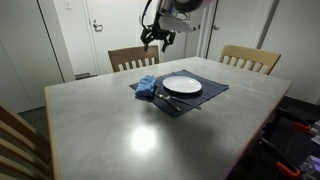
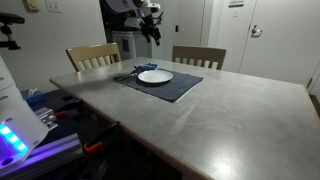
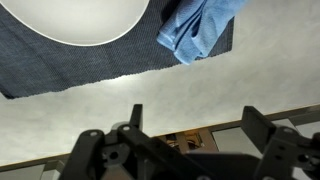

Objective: Wipe the white plate with the blue towel

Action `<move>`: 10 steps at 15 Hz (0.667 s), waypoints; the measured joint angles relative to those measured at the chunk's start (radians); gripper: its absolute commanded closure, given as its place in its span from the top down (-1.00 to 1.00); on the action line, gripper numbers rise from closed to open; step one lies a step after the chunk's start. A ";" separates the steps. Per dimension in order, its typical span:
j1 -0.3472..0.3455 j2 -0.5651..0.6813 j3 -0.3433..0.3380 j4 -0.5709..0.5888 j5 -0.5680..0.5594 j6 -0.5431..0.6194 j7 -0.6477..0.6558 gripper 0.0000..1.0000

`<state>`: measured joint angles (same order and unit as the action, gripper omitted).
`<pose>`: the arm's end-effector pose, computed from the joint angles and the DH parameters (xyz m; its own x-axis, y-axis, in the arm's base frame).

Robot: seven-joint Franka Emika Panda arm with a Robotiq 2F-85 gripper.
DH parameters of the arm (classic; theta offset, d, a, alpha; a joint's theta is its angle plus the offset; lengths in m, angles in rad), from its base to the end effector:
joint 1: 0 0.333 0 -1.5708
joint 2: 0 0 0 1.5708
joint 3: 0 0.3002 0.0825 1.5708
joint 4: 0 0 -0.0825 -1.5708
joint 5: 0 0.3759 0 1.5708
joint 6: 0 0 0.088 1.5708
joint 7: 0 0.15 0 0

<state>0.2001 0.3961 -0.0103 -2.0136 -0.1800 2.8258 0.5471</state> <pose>0.6323 0.1284 0.2516 0.8946 -0.1990 0.4001 -0.1737 -0.9798 -0.0991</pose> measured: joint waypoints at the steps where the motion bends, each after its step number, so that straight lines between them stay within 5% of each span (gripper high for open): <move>1: 0.009 0.024 -0.006 0.019 0.021 0.003 0.002 1.00; 10: 0.015 0.247 0.052 0.222 0.272 -0.038 -0.074 1.00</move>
<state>0.2151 0.6432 0.0422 -1.7920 0.0918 2.7875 0.4728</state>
